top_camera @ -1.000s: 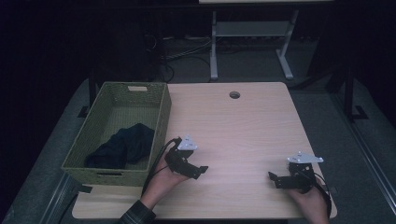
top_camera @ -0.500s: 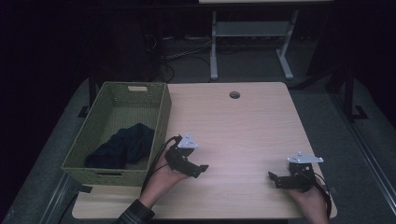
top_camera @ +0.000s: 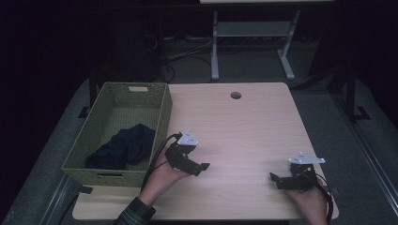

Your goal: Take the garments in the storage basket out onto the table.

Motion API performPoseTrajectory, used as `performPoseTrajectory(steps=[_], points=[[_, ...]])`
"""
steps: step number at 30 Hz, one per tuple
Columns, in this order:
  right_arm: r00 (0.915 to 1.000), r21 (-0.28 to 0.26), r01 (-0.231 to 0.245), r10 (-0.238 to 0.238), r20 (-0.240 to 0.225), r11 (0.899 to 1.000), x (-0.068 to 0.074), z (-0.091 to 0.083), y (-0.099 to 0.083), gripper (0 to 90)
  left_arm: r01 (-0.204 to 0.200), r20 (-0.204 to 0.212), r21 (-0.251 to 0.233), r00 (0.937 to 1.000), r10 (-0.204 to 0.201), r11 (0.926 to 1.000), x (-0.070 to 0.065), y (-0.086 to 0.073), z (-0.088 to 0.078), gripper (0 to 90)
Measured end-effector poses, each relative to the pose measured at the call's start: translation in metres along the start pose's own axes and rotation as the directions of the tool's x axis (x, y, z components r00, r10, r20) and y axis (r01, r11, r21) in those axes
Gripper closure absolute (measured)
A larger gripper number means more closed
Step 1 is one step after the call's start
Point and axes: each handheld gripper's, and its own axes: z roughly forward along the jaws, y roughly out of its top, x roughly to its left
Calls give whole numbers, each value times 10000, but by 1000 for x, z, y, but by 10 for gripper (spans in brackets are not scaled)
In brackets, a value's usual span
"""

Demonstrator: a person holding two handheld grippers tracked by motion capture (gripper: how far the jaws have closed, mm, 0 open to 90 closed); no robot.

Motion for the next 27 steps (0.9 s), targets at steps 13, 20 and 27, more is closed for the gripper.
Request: performPoseTrajectory(steps=[13, 20, 27], points=[[10000, 8, 39, -39, -28, 10000, 0, 0, 0, 32, -161, 119, 104, 9998, 160, 9998, 4, 13, -8, 137], [10000, 7, 36, -36, -30, 10000, 0, 0, 0, 33, -236, 184, 105, 9996, 235, 9997, 9, 18, -13, 137], [10000, -11, 47, -47, -62, 10000, 0, 0, 0, 32, -365, 330, 72, 9988, 362, 9993, 13, 24, -21, 139]])
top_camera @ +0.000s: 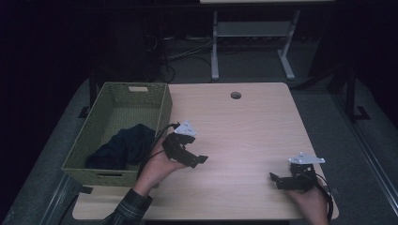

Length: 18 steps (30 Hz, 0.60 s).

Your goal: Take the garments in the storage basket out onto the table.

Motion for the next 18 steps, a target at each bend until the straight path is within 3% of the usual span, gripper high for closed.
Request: performPoseTrajectory(steps=[8, 18], points=[[10000, 2, 17, -17, -10, 10000, 0, 0, 0, 32, 40, 266, 143, 9996, -44, 9999, 5, 1, -8, 139], [10000, -13, 35, -35, 6, 10000, 0, 0, 0, 32, 126, 161, 67, 9998, -127, 9999, 12, 0, -24, 142]])
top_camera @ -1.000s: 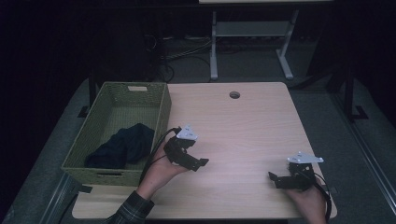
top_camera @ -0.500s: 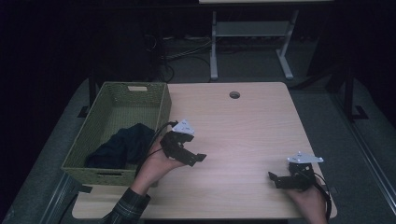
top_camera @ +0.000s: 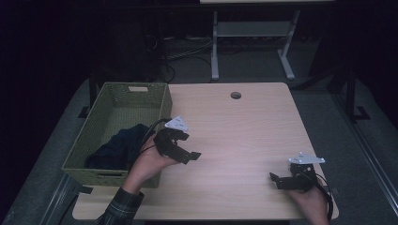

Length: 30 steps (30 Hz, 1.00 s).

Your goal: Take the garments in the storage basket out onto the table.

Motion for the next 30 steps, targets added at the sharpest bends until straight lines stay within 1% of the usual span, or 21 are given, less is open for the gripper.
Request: performPoseTrajectory(steps=[9, 13, 18, 19, 27, 30], points=[[10000, -9, -7, 7, 4, 10000, 0, 0, 0, 32, 207, 3, 88, 9998, -207, 9997, 7, -4, -11, 145], [10000, -8, -8, 8, 5, 10000, 0, 0, 0, 32, 209, -39, 163, 9998, -209, 9996, 9, -5, -15, 145], [10000, -6, -7, 7, 6, 10000, 0, 0, 0, 32, 161, -153, 242, 9998, -158, 9996, 13, -7, -25, 145], [10000, -6, -8, 8, 8, 10000, 0, 0, 0, 32, 215, -181, 181, 9996, -212, 9996, 14, -8, -26, 145], [10000, 3, -3, 3, 0, 10000, 0, 0, 0, 32, 212, -287, 301, 9994, -203, 9993, 19, -11, -35, 145], [10000, 1, -2, 2, 3, 10000, 0, 0, 0, 32, 254, -313, 260, 9992, -246, 9993, 19, -12, -37, 145]])
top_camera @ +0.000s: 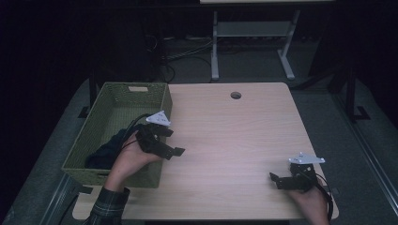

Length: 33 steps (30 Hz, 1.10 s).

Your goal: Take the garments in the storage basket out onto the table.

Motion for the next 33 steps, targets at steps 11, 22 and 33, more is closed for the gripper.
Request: performPoseTrajectory(steps=[11, 22, 33], points=[[10000, 2, -1, 1, -1, 10000, 0, 0, 0, 32, 206, -256, -30, 9995, -207, 9998, 12, -8, -19, 148], [10000, 12, -5, 5, -12, 10000, 0, 0, 0, 32, 465, -736, -279, 9961, -484, 9985, 22, -16, -40, 148], [10000, 9, -2, 2, -10, 10000, 0, 0, 0, 32, 550, -1073, -416, 9925, -592, 9976, 30, -22, -57, 151]])
